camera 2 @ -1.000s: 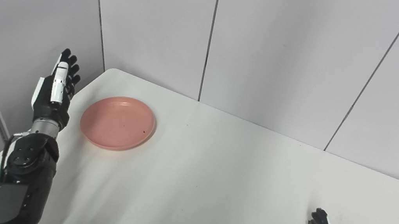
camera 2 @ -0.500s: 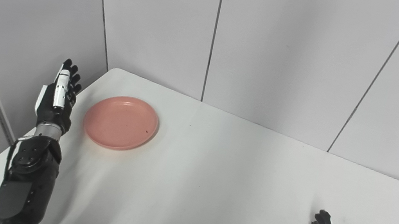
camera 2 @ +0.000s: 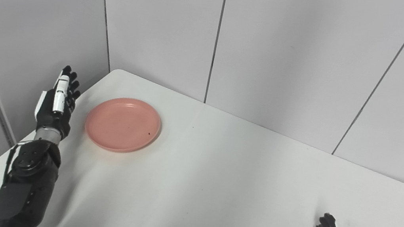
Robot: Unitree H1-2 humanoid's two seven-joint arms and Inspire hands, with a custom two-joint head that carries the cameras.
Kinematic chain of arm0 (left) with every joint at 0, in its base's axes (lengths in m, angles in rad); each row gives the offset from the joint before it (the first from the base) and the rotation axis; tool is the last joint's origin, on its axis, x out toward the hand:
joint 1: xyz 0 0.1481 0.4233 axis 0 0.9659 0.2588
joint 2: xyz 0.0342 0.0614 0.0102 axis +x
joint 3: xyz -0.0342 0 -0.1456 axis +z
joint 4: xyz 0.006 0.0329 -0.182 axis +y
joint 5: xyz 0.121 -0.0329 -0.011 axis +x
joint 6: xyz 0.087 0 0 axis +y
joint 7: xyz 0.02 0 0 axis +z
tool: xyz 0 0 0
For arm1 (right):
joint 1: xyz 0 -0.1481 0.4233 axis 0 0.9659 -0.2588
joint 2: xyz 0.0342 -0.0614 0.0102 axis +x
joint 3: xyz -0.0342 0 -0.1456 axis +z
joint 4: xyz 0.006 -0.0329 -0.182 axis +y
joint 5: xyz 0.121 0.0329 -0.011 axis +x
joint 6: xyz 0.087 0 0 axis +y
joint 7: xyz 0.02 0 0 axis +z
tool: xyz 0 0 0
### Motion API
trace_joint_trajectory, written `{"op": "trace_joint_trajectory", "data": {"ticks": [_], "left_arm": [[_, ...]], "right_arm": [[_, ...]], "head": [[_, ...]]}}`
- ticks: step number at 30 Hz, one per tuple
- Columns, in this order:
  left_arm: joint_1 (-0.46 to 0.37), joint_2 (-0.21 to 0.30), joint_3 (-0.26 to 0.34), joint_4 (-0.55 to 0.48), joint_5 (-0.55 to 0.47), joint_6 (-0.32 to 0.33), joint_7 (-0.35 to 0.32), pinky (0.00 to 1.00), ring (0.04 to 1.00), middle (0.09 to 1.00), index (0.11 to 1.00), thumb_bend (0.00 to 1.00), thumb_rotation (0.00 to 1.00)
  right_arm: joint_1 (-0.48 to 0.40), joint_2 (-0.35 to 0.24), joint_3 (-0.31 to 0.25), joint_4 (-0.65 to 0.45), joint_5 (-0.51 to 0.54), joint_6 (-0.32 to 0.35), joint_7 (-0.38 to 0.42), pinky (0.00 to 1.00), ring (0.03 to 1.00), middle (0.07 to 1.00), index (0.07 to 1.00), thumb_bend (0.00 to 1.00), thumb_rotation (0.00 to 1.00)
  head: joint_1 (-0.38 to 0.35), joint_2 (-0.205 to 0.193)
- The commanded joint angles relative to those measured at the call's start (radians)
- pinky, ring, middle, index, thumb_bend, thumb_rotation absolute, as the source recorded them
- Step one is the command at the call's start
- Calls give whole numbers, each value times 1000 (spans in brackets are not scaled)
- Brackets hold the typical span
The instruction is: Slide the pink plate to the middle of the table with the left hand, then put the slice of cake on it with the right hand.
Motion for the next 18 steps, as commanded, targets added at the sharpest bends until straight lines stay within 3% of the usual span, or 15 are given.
{"op": "trace_joint_trajectory", "data": {"ticks": [1,18], "left_arm": [[-37,38,-1,-12,14,-53,10,1000,1000,1000,1000,287,1000],[-39,45,-18,67,48,-35,27,1000,1000,1000,1000,328,1000]], "right_arm": [[20,-20,-12,7,-19,45,-16,1000,983,979,985,288,1000],[16,-16,-13,-3,-30,66,-27,1000,981,977,983,281,1000]], "head": [[2,1],[5,9]]}}
